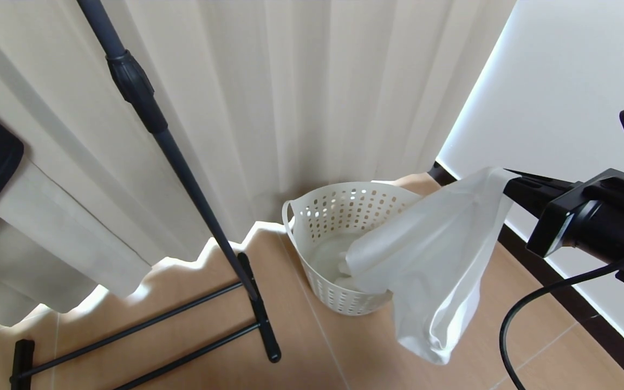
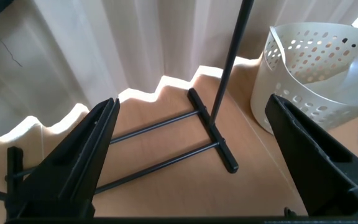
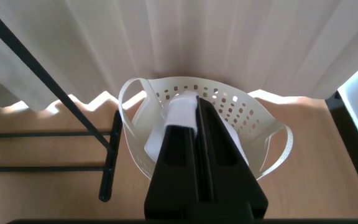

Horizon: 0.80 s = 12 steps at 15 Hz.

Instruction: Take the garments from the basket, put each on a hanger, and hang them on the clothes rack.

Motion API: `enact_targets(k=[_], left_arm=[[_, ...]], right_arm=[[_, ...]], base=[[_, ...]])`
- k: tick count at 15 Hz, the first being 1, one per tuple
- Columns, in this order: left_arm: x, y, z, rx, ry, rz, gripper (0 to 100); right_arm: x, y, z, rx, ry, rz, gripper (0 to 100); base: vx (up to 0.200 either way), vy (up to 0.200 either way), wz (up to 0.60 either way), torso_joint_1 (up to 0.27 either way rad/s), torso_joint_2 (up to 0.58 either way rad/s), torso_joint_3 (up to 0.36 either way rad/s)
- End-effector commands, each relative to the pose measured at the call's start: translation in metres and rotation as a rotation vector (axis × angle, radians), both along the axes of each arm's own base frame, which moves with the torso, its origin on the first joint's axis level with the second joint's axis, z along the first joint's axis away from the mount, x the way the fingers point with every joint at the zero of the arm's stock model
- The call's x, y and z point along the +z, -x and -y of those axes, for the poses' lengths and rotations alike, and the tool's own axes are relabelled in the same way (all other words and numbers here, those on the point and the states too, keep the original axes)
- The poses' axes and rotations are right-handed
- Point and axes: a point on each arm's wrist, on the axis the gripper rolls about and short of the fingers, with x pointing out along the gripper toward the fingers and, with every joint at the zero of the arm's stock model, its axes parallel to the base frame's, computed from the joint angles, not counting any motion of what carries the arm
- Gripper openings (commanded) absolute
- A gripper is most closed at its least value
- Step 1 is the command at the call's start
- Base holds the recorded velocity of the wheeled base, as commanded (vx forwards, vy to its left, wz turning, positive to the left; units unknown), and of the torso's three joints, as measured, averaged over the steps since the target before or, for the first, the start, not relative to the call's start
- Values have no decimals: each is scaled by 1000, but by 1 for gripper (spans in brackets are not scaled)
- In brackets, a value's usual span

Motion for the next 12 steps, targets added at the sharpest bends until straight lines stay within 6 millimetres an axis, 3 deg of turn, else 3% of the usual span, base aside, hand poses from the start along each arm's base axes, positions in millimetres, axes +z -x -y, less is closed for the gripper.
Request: enact_targets(k=[1,7,12], left_arm=[[0,0,0,1,-1,0,100],[0,0,0,2,4,0,100],[0,0,0,4,5,0,100]], right_arm=[[-1,-1,-1,-2,4,-3,0],[-3,-2,3,-16,2,-9,0],[-4,-3,5,-27,6,-11,0]], base=[[0,0,0,2,2,198],[0,0,0,2,-13,137],[0,0,0,25,-369,-206]])
